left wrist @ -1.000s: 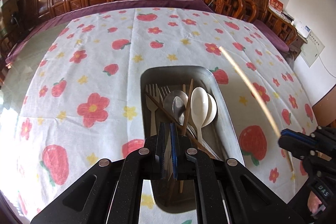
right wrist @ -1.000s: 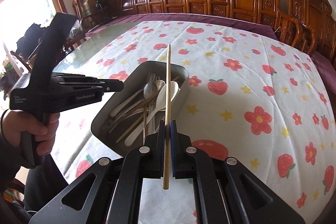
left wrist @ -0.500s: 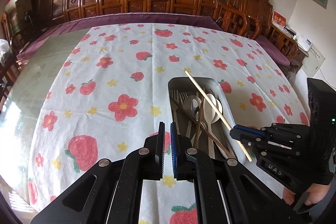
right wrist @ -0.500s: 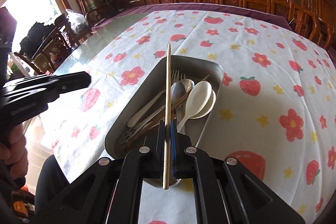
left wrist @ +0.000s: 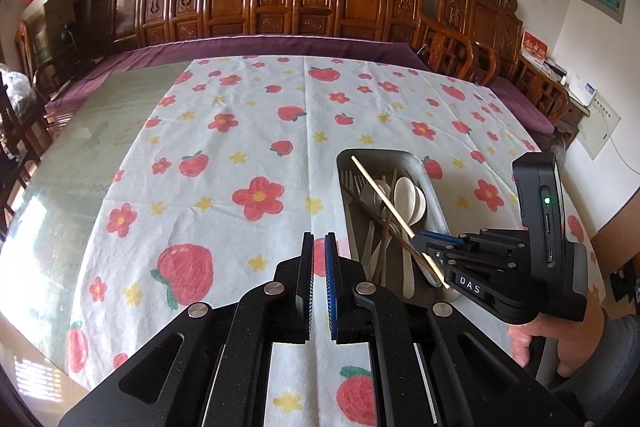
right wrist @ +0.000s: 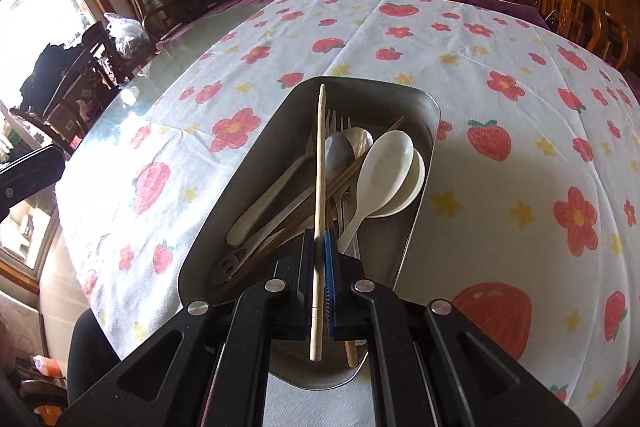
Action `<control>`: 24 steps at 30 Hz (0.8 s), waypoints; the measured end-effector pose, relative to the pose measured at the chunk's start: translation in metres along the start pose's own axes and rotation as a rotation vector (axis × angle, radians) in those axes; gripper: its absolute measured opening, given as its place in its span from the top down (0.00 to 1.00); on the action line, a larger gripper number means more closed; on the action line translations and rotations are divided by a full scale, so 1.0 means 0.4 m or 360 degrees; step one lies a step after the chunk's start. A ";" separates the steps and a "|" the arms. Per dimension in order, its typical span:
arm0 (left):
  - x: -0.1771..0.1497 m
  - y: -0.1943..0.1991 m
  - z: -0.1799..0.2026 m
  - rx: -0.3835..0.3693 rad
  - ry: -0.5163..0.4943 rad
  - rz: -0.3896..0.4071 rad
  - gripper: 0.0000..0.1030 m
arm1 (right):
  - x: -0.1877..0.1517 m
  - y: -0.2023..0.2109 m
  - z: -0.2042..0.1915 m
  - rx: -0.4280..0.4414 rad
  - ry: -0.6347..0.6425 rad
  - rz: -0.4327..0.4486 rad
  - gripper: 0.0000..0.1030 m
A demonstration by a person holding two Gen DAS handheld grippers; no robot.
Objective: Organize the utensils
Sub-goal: 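Lower the light chopstick into the tray and open the right gripper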
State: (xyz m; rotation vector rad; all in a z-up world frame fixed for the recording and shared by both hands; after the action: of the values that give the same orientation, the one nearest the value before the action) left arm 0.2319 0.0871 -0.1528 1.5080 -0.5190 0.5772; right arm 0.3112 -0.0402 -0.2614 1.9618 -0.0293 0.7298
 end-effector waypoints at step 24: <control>-0.006 0.065 0.015 0.0033 -0.0011 0.0045 0.96 | 0.005 0.106 -0.023 0.0070 0.0045 0.0152 0.93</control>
State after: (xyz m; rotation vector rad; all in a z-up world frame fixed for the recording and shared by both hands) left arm 0.2135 0.0805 -0.1344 1.5248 -0.5422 0.6013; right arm 0.2948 -0.0532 -0.2235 2.0026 -0.0905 0.8268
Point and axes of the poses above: each gripper's, at about its wrist camera, not at the fingertips, and y roughly against the way its jaws point, z to its right, x to its top, the point moved 7 cm from there along -y, roughly the way its jaws point, and after that the axes turned 6 degrees about x, right-handed, at the moved point
